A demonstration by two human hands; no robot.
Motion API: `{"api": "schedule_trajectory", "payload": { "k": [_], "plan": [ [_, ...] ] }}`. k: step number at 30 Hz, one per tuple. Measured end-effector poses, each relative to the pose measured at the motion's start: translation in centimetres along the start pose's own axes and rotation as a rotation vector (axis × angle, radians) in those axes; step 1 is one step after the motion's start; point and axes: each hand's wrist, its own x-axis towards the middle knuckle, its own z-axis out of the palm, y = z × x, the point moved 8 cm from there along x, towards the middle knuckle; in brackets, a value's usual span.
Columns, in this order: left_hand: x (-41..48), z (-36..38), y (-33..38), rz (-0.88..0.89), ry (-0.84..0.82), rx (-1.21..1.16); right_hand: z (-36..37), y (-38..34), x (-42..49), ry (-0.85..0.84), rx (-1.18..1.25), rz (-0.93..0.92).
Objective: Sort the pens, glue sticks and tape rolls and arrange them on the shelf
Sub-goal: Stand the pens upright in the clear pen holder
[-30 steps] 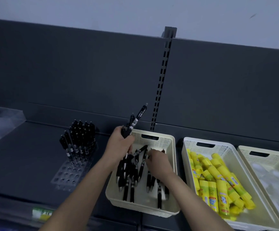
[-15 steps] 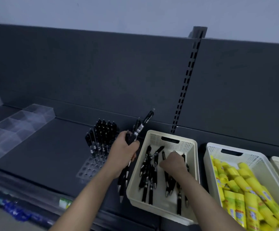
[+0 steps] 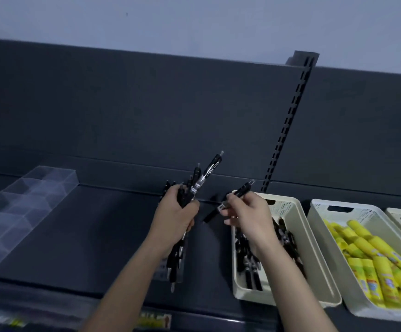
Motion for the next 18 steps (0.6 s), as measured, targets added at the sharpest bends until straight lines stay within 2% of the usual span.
{"api": "schedule_trajectory", "payload": {
  "k": [4, 9, 14, 18],
  "plan": [
    [0.4, -4.8, 0.5, 0.041, 0.001, -0.007, 3.5, 0.4, -1.4, 0.017, -0.168, -0.107],
    [0.8, -9.1, -0.1, 0.062, -0.024, 0.003, 6.7, 0.5, -2.7, 0.134, -0.648, -0.271],
    [0.8, -11.6, -2.3, 0.003, -0.044, -0.007, 9.6, 0.9, -3.4, 0.15, -0.761, -0.333],
    [0.8, -12.7, -3.8, -0.028, -0.039, 0.003, 11.1, 1.4, -2.9, 0.109, -0.904, -0.298]
  ]
}}
